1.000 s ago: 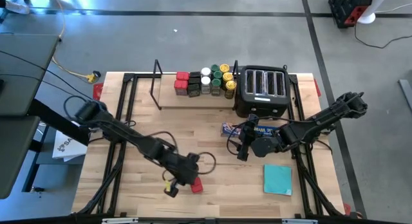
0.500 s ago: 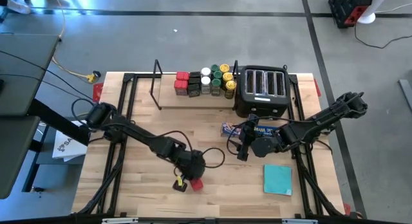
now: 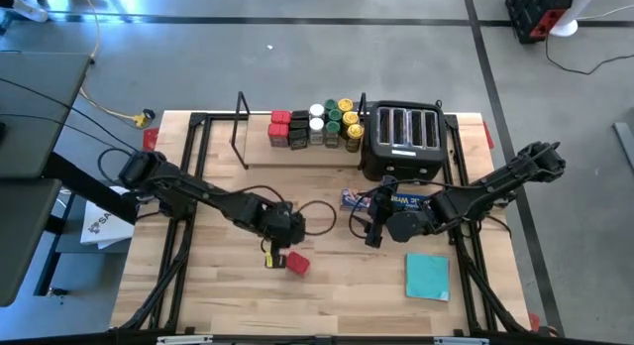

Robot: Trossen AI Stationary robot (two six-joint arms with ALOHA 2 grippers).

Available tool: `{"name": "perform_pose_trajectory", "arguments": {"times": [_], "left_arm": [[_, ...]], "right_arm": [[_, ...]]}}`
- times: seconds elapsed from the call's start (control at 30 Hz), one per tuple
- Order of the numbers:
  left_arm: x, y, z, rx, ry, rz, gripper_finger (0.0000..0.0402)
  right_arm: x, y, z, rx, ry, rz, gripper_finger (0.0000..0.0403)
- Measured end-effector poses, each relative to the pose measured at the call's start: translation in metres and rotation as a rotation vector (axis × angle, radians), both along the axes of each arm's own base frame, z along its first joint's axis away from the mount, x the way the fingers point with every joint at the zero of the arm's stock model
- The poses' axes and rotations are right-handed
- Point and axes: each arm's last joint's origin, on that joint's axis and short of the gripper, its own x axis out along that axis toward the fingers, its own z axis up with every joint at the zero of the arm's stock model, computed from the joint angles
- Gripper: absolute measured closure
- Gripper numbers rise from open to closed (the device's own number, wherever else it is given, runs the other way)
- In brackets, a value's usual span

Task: Shelf spices
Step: Put the red seasoning can on the shelf aligned with the other red seasoning can

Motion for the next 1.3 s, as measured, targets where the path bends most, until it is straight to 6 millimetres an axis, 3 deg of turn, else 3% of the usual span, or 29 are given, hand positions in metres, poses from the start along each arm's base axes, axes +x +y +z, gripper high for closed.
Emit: {"name": "perform_pose_trajectory", "arguments": {"times": [0.2,0.33,0.5,0.73,0.93,1.03,1.3], "left_arm": [[-0.013,0.007,0.034,0.017,-0.137,0.09,0.0401],[-0.015,-0.007,0.04,-0.008,-0.186,0.01,0.0392],[-0.012,-0.026,0.03,0.015,-0.196,-0.159,0.0334],[0.002,-0.048,0.012,0.051,-0.253,-0.334,0.0196],[0.008,-0.054,-0.007,0.033,-0.198,-0.382,0.0095],[0.009,-0.053,-0.011,0.047,-0.187,-0.384,0.0072],[0.009,-0.052,-0.016,0.119,-0.161,-0.339,0.0067]], "right_arm": [[0.0,0.0,0.0,-0.001,0.002,0.0,0.0126],[0.0,0.0,0.0,-0.001,0.002,0.0,0.0126],[0.0,0.0,0.0,0.0,0.002,0.0,0.0126],[0.0,0.0,0.0,0.001,0.002,-0.001,0.0126],[0.0,0.0,0.0,0.001,0.001,-0.001,0.0126],[0.0,0.0,0.0,0.001,0.001,-0.001,0.0126],[0.0,0.0,0.0,0.001,0.001,-0.001,0.0126]]}}
